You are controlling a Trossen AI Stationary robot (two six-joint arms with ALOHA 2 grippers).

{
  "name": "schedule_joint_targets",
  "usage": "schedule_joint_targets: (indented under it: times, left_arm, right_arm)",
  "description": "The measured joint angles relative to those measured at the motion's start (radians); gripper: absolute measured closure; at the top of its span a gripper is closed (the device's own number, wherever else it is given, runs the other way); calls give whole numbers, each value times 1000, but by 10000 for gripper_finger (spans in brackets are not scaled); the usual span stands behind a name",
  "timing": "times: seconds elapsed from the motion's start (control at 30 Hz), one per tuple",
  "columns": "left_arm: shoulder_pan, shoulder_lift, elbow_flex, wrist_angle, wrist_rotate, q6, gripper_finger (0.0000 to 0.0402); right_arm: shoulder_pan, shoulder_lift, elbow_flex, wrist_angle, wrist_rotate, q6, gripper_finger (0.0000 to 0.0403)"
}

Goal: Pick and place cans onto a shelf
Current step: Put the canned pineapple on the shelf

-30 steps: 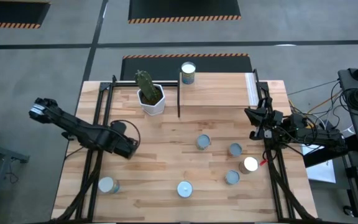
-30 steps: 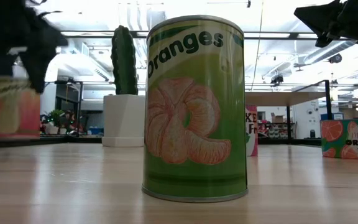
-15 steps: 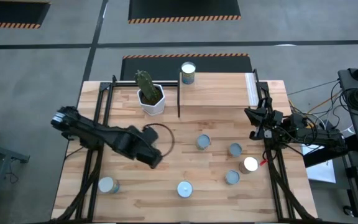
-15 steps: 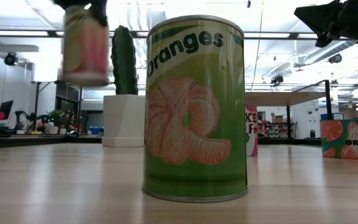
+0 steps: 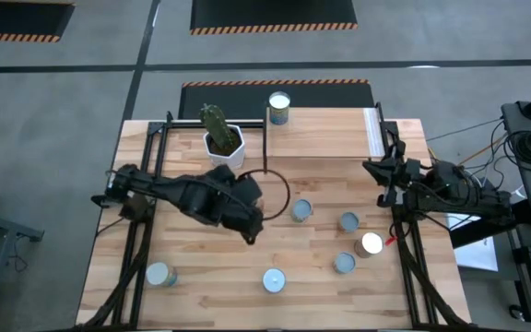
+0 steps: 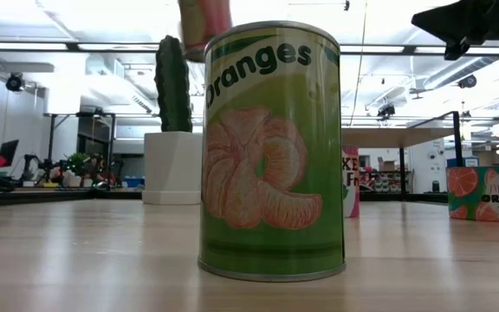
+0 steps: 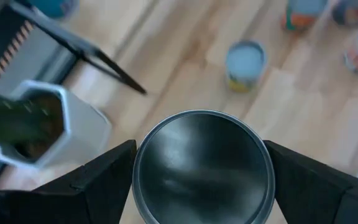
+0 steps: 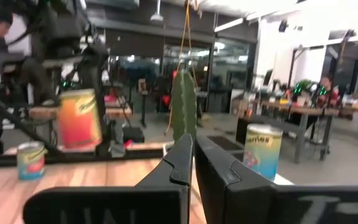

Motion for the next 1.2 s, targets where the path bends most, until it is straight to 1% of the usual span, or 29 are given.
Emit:
schedule_joint_targets:
  times: [0.13,0.27,0.43,0.67,0.73,0.83,1.0,1.2]
  left_arm:
    - [37,17,67,5,-55,59,91]
    - [82,37,113,55,-67,144,91]
    - [150,48,126,174,-59,280,91]
    - [247,71,125,346,-59,431,91]
    - [270,84,125,396,-35,470,91]
    - [302,106,125,440,3,507,90]
    - [343,151,124,488,15,544,89]
    - [387,197,124,492,49,559,89]
  right_arm:
    - [0,0,28,-54,-2,12,394]
    - [0,0,28,-59,-2,17,394]
    - [0,0,28,-59,-2,17,394]
    - [0,0,27,-61,-2,16,394]
    - [0,0,27,-62,-2,13,394]
    - [0,0,27,-63,-2,12,394]
    - [0,0,27,-63,-2,10,394]
    - [0,0,27,-65,-1,10,394]
